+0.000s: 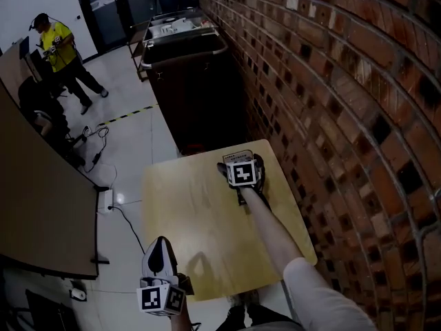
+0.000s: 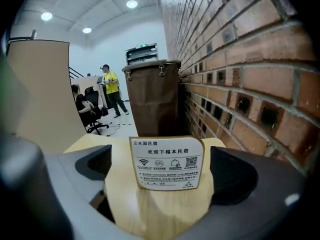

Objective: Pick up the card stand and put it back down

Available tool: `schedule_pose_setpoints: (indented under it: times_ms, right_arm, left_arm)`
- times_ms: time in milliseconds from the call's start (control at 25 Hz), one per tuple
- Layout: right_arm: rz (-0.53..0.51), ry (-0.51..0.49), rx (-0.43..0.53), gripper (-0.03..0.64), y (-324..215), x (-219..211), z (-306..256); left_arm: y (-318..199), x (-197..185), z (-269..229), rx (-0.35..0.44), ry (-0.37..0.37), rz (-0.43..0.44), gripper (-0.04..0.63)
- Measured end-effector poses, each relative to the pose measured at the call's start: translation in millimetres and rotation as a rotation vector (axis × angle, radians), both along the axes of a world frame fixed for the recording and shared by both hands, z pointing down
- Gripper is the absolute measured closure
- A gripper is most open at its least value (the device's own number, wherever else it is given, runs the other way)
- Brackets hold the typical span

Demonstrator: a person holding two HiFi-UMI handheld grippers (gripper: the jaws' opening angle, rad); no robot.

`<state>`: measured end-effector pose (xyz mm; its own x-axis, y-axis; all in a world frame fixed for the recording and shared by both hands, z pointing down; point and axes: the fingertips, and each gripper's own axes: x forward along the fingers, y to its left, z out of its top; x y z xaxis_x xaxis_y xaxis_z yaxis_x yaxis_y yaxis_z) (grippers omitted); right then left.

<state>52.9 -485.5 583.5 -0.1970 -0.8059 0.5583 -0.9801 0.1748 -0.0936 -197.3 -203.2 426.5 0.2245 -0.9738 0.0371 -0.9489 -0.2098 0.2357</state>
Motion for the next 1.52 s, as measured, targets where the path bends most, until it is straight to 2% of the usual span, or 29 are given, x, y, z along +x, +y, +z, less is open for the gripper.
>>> schedule_pose_setpoints:
  times_ms: [200,440,600,1520]
  right_arm:
    - [0.003,0.115,-0.049,0.04,-13,9,19]
    - [-0.016,0.056,-0.063,0.041,-13,7,45]
    - [-0.008,0.071,-0.03,0.052,-17,8,43]
    - [-0.02,0.099,-0.019,0.061,-5,15,41]
  left_arm:
    - [-8,-7,9,-0.02,0.002,-0.005,0.589]
    - [-9,-18,20,-0.052,0.0,-0.026,0.591]
    - [-10,-16,24,-0.058,0.0,-0.018,0.589]
    - [2,-15,26,-0.058,0.005,-0.03,0.589]
